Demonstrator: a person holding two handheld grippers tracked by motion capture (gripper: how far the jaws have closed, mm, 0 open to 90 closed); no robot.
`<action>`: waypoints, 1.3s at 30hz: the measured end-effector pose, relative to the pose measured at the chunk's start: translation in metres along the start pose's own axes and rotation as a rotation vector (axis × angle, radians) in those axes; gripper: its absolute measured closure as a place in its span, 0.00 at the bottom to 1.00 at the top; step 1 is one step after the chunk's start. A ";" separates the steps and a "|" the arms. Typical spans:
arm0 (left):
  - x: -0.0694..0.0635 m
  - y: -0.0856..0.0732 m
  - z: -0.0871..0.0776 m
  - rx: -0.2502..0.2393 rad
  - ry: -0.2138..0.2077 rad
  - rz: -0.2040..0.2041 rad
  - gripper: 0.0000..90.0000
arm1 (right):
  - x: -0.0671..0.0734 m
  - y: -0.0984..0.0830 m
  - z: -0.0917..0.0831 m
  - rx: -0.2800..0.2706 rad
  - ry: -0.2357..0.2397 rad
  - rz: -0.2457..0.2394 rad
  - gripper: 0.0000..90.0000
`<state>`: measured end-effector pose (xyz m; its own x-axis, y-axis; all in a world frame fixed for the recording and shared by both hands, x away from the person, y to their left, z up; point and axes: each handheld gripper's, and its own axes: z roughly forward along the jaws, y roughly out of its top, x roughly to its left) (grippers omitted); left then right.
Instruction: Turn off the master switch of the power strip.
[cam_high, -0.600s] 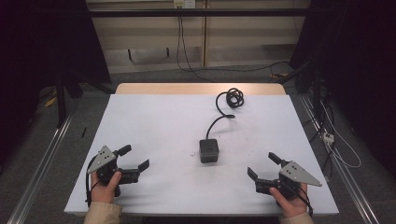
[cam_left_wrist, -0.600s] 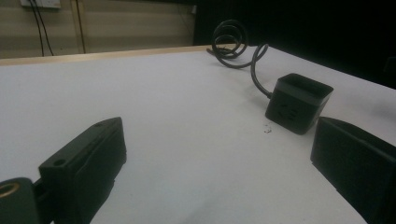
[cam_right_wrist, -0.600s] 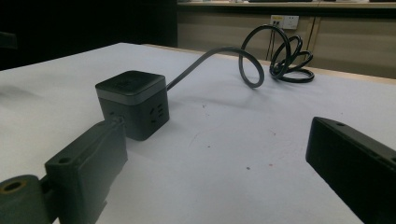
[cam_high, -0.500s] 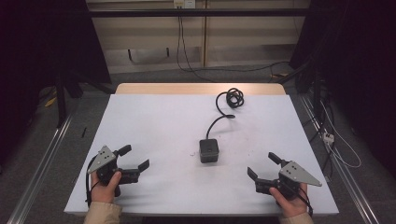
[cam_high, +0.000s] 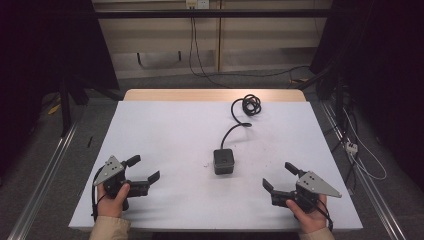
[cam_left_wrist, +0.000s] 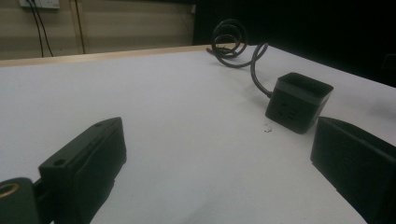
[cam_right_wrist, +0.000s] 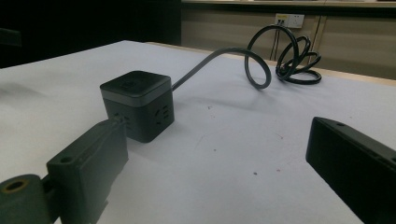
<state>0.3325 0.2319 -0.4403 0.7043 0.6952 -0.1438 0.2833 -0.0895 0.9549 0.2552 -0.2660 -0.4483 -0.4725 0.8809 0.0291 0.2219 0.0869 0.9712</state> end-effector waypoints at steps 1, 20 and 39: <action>0.000 0.000 0.000 0.000 0.001 0.001 0.03 | 0.000 0.000 0.001 0.002 0.002 -0.003 0.05; 0.001 0.002 0.002 0.000 -0.002 0.007 0.03 | 0.004 0.001 0.009 0.029 0.021 -0.004 0.05; 0.000 0.001 0.002 0.006 -0.004 0.008 0.03 | 0.005 0.011 0.021 0.054 0.040 0.009 0.05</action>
<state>0.3340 0.2305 -0.4401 0.7094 0.6913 -0.1372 0.2815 -0.0993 0.9544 0.2737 -0.2509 -0.4427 -0.5040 0.8623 0.0485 0.2717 0.1051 0.9566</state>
